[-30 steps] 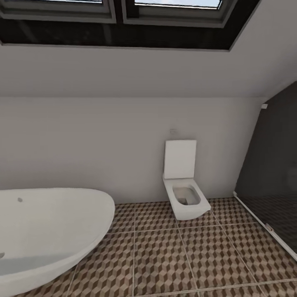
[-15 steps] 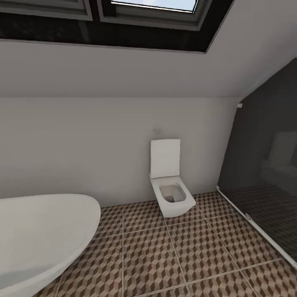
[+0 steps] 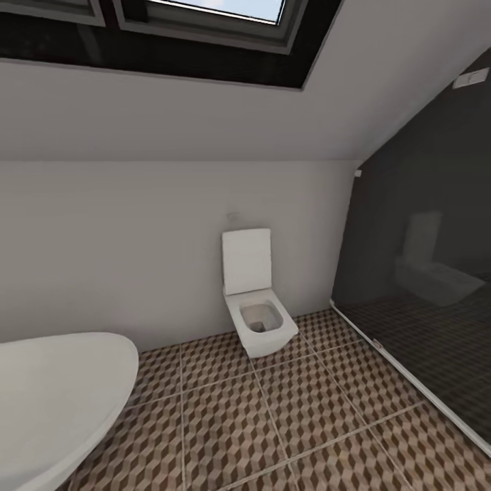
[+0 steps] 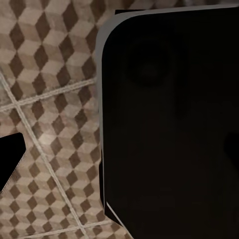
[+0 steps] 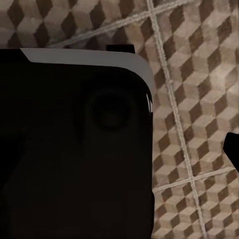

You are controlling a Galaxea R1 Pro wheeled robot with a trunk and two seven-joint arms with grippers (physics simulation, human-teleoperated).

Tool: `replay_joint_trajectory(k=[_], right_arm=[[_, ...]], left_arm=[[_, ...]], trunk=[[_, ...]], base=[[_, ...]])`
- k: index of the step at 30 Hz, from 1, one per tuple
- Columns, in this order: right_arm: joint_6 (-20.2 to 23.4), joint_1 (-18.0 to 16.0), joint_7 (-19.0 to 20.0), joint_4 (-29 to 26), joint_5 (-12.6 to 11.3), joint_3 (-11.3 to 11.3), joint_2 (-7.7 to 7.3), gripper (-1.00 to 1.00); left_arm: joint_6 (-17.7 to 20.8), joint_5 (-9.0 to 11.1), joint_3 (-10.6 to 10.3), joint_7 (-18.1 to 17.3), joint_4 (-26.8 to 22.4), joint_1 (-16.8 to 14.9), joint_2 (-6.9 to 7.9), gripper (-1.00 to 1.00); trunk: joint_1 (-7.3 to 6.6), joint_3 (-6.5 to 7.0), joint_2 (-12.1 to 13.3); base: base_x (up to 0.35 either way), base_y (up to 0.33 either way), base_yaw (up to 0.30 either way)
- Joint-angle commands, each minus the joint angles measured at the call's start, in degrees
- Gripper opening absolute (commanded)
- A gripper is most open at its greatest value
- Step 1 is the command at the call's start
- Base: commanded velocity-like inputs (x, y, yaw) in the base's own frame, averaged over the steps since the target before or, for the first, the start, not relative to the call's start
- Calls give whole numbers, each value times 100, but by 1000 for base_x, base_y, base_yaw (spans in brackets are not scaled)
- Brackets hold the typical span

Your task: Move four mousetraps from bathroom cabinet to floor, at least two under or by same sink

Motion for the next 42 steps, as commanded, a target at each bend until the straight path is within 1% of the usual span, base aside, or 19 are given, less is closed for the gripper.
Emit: replay_joint_trajectory(k=[1,32,42], right_arm=[[-21,-4,-1,8,-11,1,0,100],[-21,-4,20,-1,-28,-1,26,100],[-21,-4,26,7,-29,-1,2,100]], left_arm=[[-31,2,2,-3,7,-1,-1,100],[-38,14,9,-3,-11,-1,-24,100],[-38,17,9,-4,-56,-1,-47,100]], trunk=[[0,-4,-3],[0,-4,-3],[0,-4,-3]], base=[[0,0,-262],[0,0,-269],[0,0,-286]])
